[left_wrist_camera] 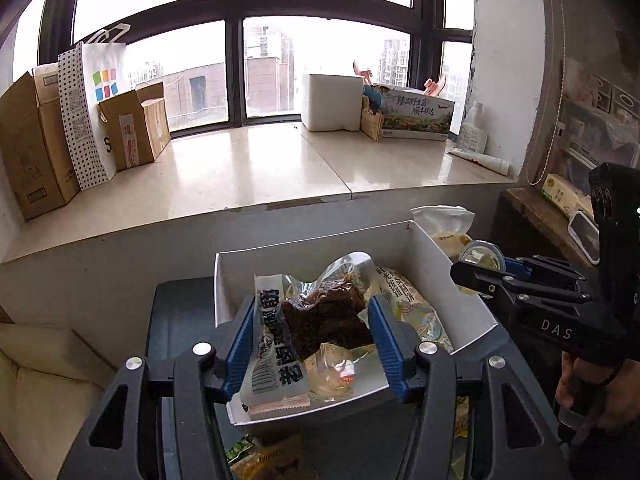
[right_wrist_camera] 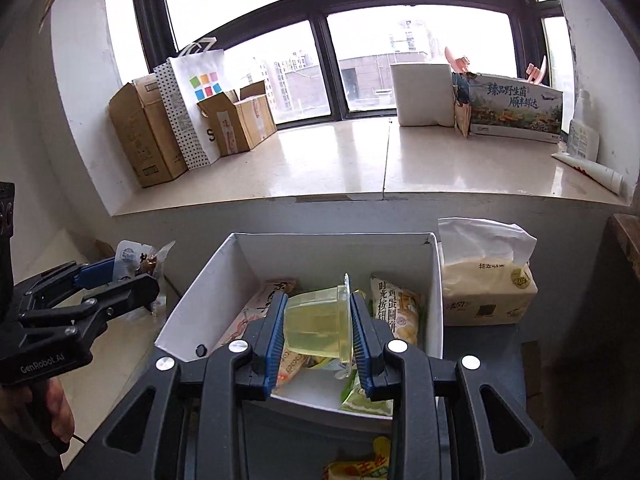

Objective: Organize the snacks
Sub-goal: 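Lower the jelly cup and meat pack into the white box and open both grippers, then grasp the yellow Lay's bag with the left gripper while the right grasps another jelly cup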

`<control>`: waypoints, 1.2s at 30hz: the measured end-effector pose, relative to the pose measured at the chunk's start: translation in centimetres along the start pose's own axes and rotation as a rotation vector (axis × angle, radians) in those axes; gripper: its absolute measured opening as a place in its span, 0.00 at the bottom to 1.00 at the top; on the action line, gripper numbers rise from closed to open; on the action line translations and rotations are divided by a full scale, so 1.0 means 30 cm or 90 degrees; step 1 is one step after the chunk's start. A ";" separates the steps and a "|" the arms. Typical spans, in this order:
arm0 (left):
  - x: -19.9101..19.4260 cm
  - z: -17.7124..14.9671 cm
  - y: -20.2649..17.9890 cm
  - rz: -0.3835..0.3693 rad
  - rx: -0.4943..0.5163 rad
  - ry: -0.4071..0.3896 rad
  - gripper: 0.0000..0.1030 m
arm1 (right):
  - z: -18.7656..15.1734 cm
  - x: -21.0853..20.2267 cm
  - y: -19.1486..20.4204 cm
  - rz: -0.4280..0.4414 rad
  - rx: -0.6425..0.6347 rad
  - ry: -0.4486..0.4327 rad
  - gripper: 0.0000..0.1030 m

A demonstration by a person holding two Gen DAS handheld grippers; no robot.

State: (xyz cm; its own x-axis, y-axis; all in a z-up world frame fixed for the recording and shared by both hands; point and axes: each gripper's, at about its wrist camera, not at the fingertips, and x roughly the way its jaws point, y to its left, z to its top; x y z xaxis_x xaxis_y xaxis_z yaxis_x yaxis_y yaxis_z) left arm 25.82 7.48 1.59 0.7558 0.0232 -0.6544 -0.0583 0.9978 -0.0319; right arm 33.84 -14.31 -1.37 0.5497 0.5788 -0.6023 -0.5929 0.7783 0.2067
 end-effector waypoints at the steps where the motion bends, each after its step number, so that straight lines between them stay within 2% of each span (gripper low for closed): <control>1: 0.038 0.003 0.002 0.009 0.001 0.007 0.61 | 0.007 0.032 -0.014 -0.003 0.000 0.012 0.33; 2: 0.077 0.000 0.001 0.011 0.006 0.019 0.66 | 0.013 0.067 -0.024 -0.007 0.000 0.029 0.34; 3: 0.114 -0.005 0.001 0.015 0.010 0.030 0.71 | 0.015 0.097 -0.033 -0.012 -0.002 0.047 0.54; 4: 0.148 -0.013 0.005 0.022 0.010 0.045 0.84 | 0.014 0.118 -0.043 -0.017 -0.002 0.058 0.89; 5: 0.178 -0.025 0.010 0.025 0.006 0.062 0.99 | 0.011 0.129 -0.052 -0.027 0.000 0.059 1.00; 9: 0.208 -0.076 0.034 0.010 -0.025 0.076 1.00 | -0.010 0.104 -0.081 -0.038 0.017 0.037 1.00; 13: 0.190 -0.092 0.031 0.010 -0.026 0.075 1.00 | -0.020 0.074 -0.093 -0.050 0.018 0.033 1.00; 16: 0.145 -0.089 0.025 -0.006 -0.025 0.064 1.00 | -0.020 0.040 -0.096 -0.041 0.030 0.026 1.00; 22: 0.006 -0.109 -0.006 -0.001 0.000 0.032 1.00 | -0.061 -0.063 -0.062 -0.020 0.019 0.004 1.00; 29: -0.188 -0.255 -0.015 -0.032 -0.014 -0.002 1.00 | -0.191 -0.204 0.035 0.010 -0.032 -0.014 1.00; 32: -0.237 -0.324 0.018 -0.021 -0.035 -0.002 1.00 | -0.277 -0.239 0.078 0.031 -0.036 -0.014 1.00; 34: -0.251 -0.369 0.042 -0.031 -0.051 0.009 1.00 | -0.342 -0.246 0.106 0.041 -0.040 -0.012 1.00; 36: -0.249 -0.417 0.053 -0.006 -0.055 0.015 1.00 | -0.411 -0.242 0.125 0.039 -0.041 0.000 1.00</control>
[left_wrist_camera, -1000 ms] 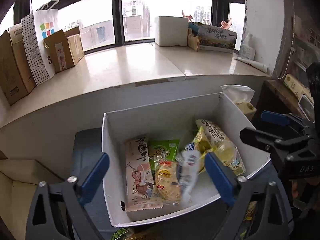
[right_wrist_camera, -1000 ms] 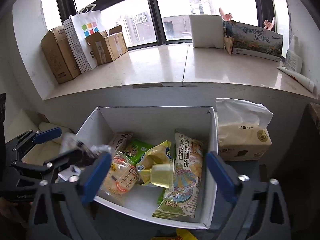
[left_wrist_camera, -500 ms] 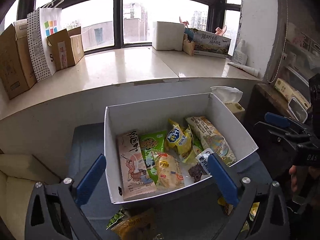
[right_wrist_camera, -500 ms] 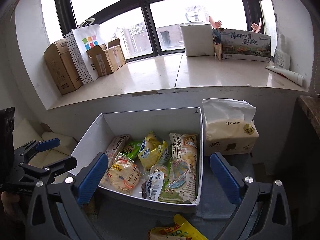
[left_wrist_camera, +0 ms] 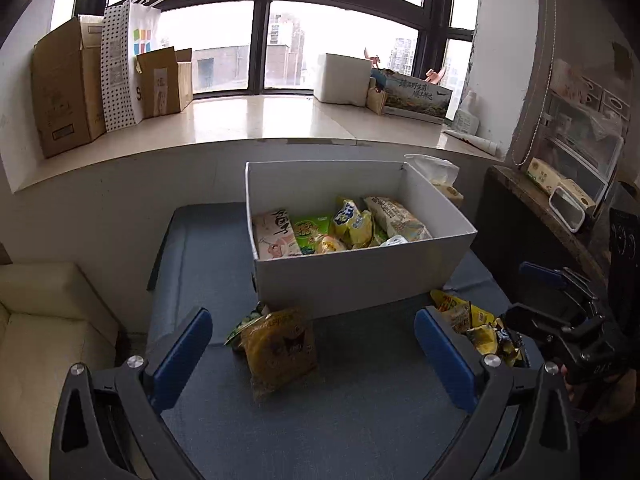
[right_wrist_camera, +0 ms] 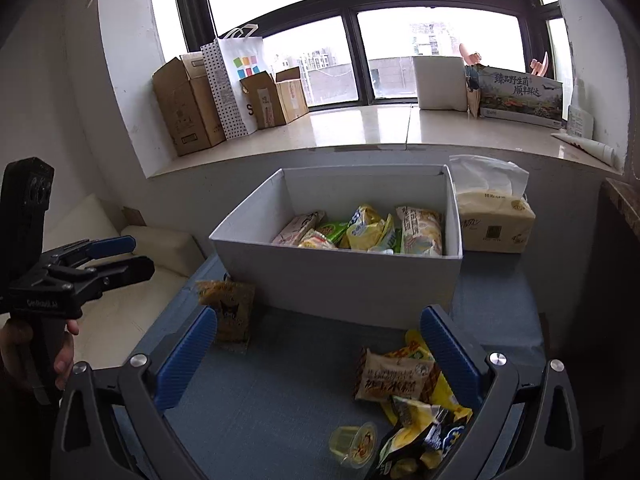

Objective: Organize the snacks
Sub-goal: 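Grasp the yellow Lay's bag with the left gripper while the right grasps another jelly cup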

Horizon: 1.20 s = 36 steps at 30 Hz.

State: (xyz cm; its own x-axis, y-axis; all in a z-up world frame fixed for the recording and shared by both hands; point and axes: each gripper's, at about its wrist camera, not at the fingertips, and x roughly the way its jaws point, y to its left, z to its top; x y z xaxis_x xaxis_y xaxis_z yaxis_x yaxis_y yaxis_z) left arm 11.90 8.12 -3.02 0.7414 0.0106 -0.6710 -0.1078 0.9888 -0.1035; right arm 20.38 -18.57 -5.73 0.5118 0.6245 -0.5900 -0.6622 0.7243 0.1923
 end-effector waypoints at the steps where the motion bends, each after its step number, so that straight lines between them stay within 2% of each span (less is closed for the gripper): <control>1: 0.015 -0.022 0.006 0.008 -0.002 0.010 1.00 | -0.032 0.004 0.010 -0.010 0.003 0.006 1.00; 4: 0.092 -0.089 0.029 0.045 -0.037 0.047 1.00 | -0.115 0.009 0.029 -0.012 0.023 0.020 1.00; 8: 0.232 -0.151 0.020 0.112 -0.057 0.085 1.00 | -0.170 -0.023 0.058 -0.024 0.032 0.006 1.00; 14: 0.417 -0.152 -0.046 0.239 -0.051 0.111 1.00 | -0.190 -0.051 0.069 -0.026 0.036 -0.003 1.00; 18: 0.510 -0.160 -0.068 0.272 -0.051 0.139 1.00 | -0.193 -0.061 0.051 -0.027 0.052 -0.006 1.00; 19: 0.524 -0.164 -0.074 0.277 -0.044 0.143 0.95 | -0.194 -0.062 0.046 -0.028 0.053 -0.005 1.00; 20: 0.530 -0.169 -0.078 0.283 -0.038 0.144 0.79 | -0.196 -0.063 0.042 -0.030 0.055 -0.004 1.00; 21: 0.534 -0.173 -0.078 0.284 -0.038 0.146 0.74 | -0.200 -0.066 0.037 -0.034 0.056 -0.005 1.00; 22: 0.531 -0.175 -0.076 0.278 -0.041 0.144 0.74 | -0.204 -0.068 0.031 -0.036 0.059 -0.005 1.00; 31: 0.400 -0.176 -0.074 0.211 -0.054 0.102 0.74 | -0.224 -0.090 -0.032 -0.052 0.086 -0.003 1.00; 36: 0.262 -0.175 -0.056 0.119 -0.057 0.080 0.74 | -0.255 -0.108 -0.096 -0.061 0.068 0.033 1.00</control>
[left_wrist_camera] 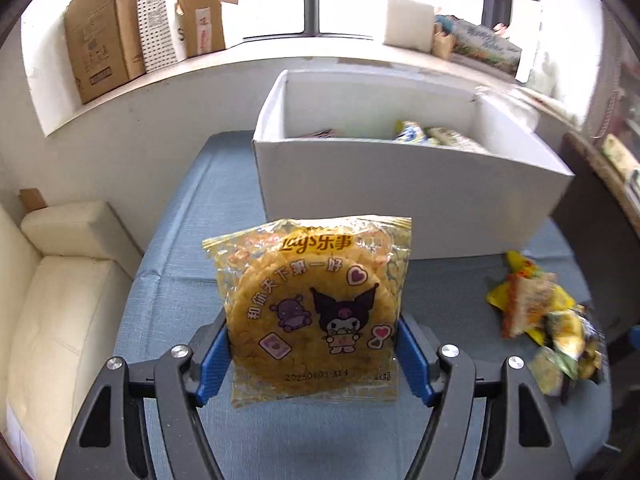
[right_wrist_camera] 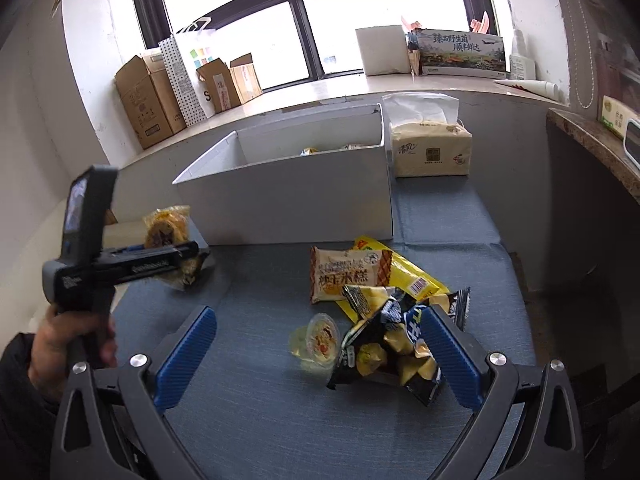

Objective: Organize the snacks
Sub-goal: 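Grasp the yellow Lay's bag with the left gripper while the right grasps another jelly cup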

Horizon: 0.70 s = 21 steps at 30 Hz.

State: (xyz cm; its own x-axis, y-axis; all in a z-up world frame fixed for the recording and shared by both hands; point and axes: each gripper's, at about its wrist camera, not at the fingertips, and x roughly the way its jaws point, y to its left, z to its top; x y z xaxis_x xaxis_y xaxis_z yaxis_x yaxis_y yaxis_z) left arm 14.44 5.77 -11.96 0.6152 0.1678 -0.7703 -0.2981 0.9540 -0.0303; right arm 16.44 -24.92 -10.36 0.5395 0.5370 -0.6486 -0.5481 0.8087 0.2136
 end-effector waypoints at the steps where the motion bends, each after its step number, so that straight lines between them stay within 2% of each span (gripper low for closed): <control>1: -0.026 -0.004 0.000 -0.021 0.006 -0.006 0.74 | -0.012 0.003 -0.014 0.002 -0.002 0.014 1.00; 6: -0.154 -0.035 0.000 -0.070 0.020 -0.027 0.74 | -0.064 0.017 -0.012 0.033 0.003 0.037 1.00; 11: -0.240 -0.083 0.017 -0.100 0.031 -0.029 0.74 | -0.057 0.079 0.089 0.061 -0.099 0.040 1.00; 14: -0.258 -0.080 0.035 -0.105 0.024 -0.027 0.74 | -0.033 0.177 0.102 0.070 -0.158 0.081 0.99; 15: -0.262 -0.082 0.038 -0.104 0.024 -0.029 0.74 | -0.023 0.212 0.091 0.075 -0.161 0.097 0.93; 16: -0.266 -0.084 0.045 -0.102 0.023 -0.030 0.74 | -0.015 0.242 0.081 0.074 -0.164 0.110 0.79; 18: -0.266 -0.089 0.056 -0.102 0.019 -0.029 0.74 | -0.010 0.291 0.079 0.056 -0.181 0.139 0.61; 19: -0.264 -0.090 0.059 -0.103 0.018 -0.028 0.74 | -0.015 0.309 0.080 0.044 -0.189 0.150 0.56; 21: -0.264 -0.092 0.054 -0.098 0.019 -0.028 0.74 | -0.027 0.319 0.093 0.028 -0.213 0.158 0.56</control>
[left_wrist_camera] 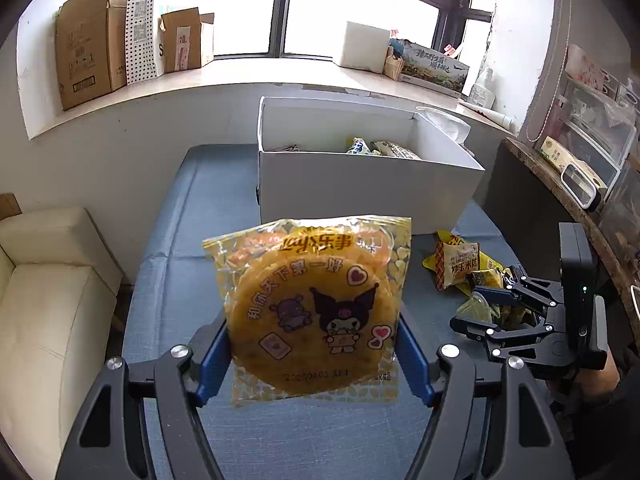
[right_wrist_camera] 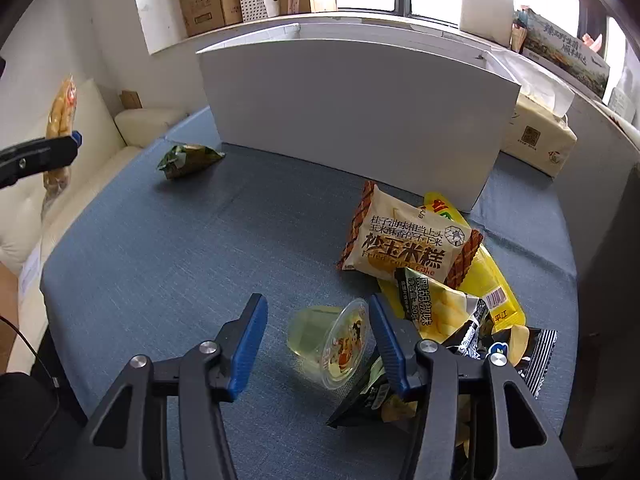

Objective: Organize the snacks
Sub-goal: 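Grasp the yellow Lay's bag with the left gripper while the right grasps another jelly cup, then carry the Lay's bag and jelly cup into the white box and release both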

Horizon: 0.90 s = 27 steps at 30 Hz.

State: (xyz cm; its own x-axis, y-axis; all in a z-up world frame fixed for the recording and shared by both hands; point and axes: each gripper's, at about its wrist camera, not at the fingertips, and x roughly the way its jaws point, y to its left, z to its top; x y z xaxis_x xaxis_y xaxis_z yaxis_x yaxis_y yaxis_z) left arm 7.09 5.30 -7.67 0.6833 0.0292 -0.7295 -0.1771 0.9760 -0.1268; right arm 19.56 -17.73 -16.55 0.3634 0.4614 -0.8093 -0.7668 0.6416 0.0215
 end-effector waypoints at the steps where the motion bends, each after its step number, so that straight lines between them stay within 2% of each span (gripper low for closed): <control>1: -0.002 0.000 -0.001 -0.003 -0.001 -0.001 0.74 | -0.002 0.001 0.010 -0.007 -0.008 0.003 0.55; 2: -0.003 0.000 -0.002 -0.008 -0.001 -0.001 0.74 | -0.007 0.001 0.017 -0.009 -0.012 0.006 0.53; 3: -0.001 0.000 -0.005 -0.010 0.000 -0.002 0.74 | -0.016 0.004 0.019 -0.011 -0.014 0.008 0.41; 5: 0.000 -0.001 -0.011 -0.004 0.005 -0.002 0.74 | -0.026 0.002 0.021 -0.005 -0.006 0.008 0.37; 12: -0.006 0.011 -0.014 -0.009 0.007 -0.003 0.74 | -0.032 -0.051 0.010 0.021 0.014 -0.012 0.32; 17: -0.041 0.049 -0.033 -0.016 0.020 -0.016 0.74 | 0.003 -0.156 0.014 0.036 0.019 -0.066 0.32; 22: -0.103 0.139 -0.055 -0.039 0.029 -0.051 0.74 | 0.062 -0.268 0.013 0.048 0.030 -0.132 0.32; 27: -0.139 0.272 -0.094 -0.031 0.053 -0.094 0.74 | 0.181 -0.369 -0.008 0.046 0.047 -0.210 0.32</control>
State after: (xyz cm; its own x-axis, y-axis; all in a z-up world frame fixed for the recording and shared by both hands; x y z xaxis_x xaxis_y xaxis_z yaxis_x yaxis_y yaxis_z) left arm 10.52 4.19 1.21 0.7872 0.0072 -0.6167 -0.0861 0.9914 -0.0984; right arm 18.59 -19.68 -4.42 0.4699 0.6728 -0.5715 -0.7612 0.6367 0.1237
